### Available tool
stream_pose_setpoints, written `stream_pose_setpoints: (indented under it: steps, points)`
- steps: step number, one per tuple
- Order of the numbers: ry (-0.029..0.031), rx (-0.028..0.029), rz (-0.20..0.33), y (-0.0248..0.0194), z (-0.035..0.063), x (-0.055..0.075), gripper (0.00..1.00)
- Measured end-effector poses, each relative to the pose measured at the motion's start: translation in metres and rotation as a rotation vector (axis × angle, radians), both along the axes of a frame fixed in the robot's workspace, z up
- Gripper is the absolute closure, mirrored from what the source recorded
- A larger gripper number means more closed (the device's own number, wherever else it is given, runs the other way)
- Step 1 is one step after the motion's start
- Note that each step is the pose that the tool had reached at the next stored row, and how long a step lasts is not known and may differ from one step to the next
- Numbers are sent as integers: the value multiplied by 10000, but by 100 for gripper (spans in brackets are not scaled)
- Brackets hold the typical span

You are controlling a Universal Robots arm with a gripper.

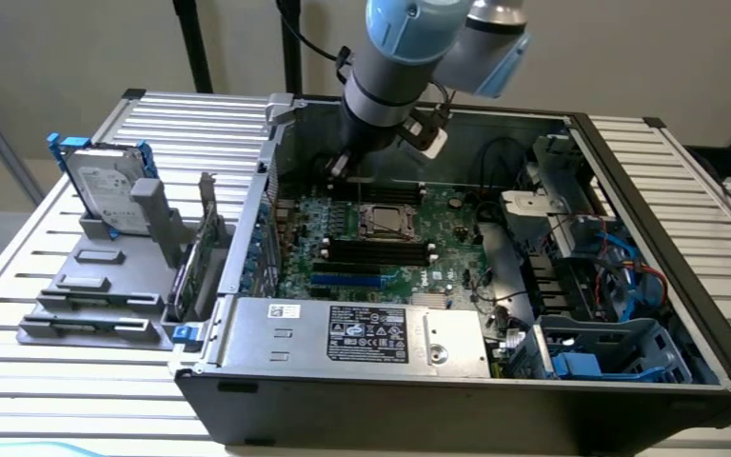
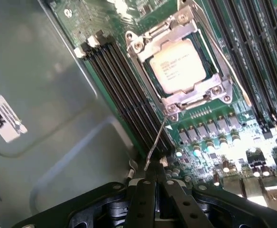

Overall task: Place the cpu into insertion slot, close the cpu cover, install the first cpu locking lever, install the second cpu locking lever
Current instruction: 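Install the first cpu locking lever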

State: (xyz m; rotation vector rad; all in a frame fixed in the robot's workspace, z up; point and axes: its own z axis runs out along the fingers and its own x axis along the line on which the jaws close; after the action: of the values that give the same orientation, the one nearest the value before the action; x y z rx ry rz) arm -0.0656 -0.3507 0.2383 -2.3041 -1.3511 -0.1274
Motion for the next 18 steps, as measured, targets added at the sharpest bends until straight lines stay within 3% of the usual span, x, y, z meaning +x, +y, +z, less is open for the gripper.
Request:
stream_pose_setpoints:
  steps: [5,9,14,18]
  points:
    - [0,45,0,1,-1,213,89]
    - [-9,45,-24,1,-16,250,89]
    - [-192,7,-28,0,-72,248,89]
    - [-199,-74,-24,0,-114,247,89]
